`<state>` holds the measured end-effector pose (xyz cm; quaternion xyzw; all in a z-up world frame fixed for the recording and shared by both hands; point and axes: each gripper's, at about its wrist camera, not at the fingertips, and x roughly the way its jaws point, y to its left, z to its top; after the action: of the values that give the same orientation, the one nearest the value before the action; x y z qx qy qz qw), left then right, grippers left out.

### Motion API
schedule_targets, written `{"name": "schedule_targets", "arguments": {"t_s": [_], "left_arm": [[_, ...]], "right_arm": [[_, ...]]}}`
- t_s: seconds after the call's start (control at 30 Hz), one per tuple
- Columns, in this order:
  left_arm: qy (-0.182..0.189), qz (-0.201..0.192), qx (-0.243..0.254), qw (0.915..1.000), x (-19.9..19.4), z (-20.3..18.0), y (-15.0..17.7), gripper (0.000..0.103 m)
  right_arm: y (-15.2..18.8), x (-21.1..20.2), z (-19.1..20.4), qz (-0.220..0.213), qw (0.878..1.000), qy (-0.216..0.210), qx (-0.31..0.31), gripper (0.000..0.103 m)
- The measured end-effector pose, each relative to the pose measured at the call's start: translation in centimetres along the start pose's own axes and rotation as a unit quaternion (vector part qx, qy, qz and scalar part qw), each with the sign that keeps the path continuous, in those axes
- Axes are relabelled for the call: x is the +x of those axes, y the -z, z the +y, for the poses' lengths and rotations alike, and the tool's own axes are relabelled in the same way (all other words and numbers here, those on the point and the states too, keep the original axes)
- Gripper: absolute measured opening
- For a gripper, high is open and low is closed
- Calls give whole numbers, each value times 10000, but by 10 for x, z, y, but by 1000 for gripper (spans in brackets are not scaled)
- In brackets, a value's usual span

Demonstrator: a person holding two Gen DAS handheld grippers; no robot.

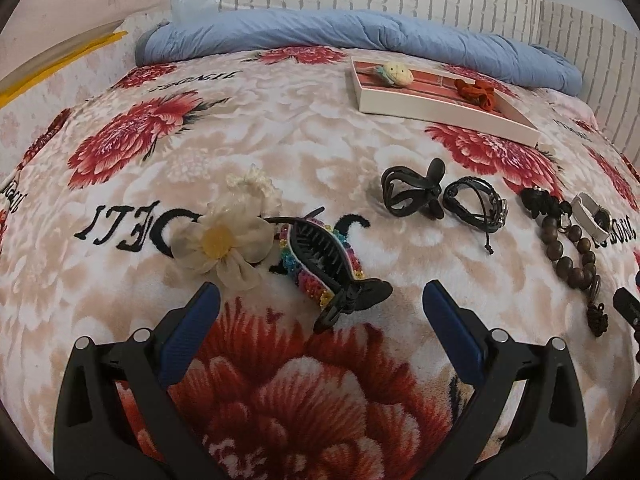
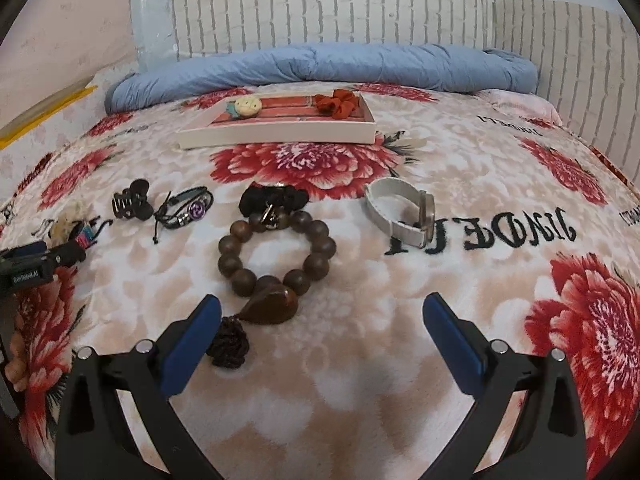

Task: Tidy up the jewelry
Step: 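Move both tools back over the remaining jewelry on the bedspread, then grasp the rainbow claw clip with the left tool while the right tool grasps the bead bracelet tassel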

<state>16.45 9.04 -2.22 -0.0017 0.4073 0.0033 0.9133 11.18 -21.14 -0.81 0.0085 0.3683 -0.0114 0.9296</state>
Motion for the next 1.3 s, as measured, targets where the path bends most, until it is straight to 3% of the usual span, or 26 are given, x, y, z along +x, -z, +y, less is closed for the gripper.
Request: {"name": "schedule_targets", "arguments": {"t_s": [0.3, 0.5, 0.67, 1.07, 1.3], "left_arm": [[-78, 144, 193, 9997, 7, -8, 0, 98], [-76, 261, 152, 9995, 10, -6, -3, 97], [35, 452, 121, 9989, 15, -4, -3, 95], [231, 647, 268, 9973, 19, 4, -2, 82], [286, 813, 137, 9962, 28, 8, -10, 82]], "right_arm": [[2, 8, 12, 350, 9993, -131, 10, 98], [4, 12, 24, 490, 9986, 117, -168, 96], [8, 17, 27, 635, 9976, 231, -167, 77], [16, 11, 36, 594, 9971, 388, -259, 47], [18, 10, 38, 554, 9972, 406, -286, 43]]}}
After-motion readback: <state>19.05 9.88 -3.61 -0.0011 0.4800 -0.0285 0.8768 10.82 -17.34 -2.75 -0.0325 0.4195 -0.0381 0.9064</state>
